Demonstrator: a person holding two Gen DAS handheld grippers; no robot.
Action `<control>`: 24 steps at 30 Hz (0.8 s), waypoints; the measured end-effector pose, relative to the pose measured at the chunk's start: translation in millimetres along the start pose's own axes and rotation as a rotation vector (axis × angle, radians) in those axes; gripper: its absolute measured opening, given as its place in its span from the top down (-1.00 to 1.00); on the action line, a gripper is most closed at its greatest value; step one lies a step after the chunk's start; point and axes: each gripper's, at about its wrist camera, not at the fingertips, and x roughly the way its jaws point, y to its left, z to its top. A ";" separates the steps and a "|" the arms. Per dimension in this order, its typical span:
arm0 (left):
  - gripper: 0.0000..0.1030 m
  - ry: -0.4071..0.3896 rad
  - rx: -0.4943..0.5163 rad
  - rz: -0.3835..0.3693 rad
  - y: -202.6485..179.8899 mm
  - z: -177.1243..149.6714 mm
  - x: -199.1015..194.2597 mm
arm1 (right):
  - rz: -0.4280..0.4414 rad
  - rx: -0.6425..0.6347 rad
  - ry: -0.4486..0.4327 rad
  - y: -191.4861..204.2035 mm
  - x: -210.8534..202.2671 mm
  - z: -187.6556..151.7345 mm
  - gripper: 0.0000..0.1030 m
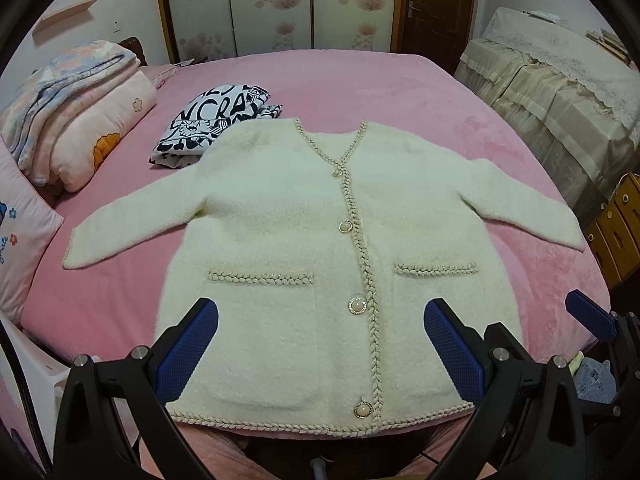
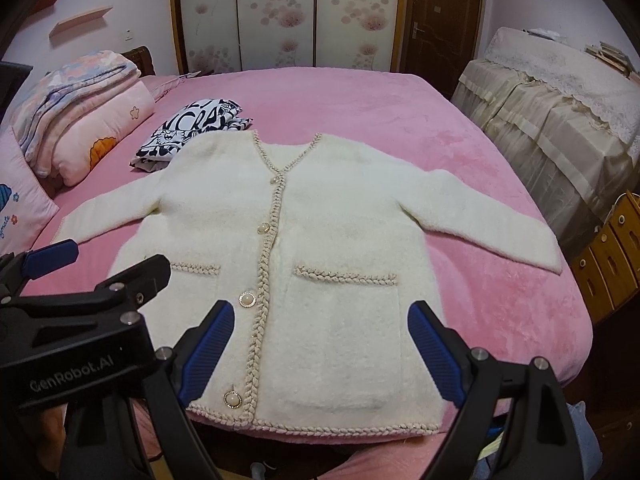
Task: Fold large clothes
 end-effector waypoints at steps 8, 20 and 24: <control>-0.98 -0.004 -0.036 0.011 10.5 -0.3 -1.8 | -0.001 0.047 0.023 -8.6 3.6 -1.4 -0.73; -0.98 0.040 -0.072 0.022 23.6 -0.8 8.9 | -0.017 0.121 0.019 -25.5 1.7 -2.1 -0.73; -0.98 0.045 -0.062 0.021 21.5 -0.2 10.2 | -0.014 0.123 0.027 -26.5 3.9 -1.8 -0.73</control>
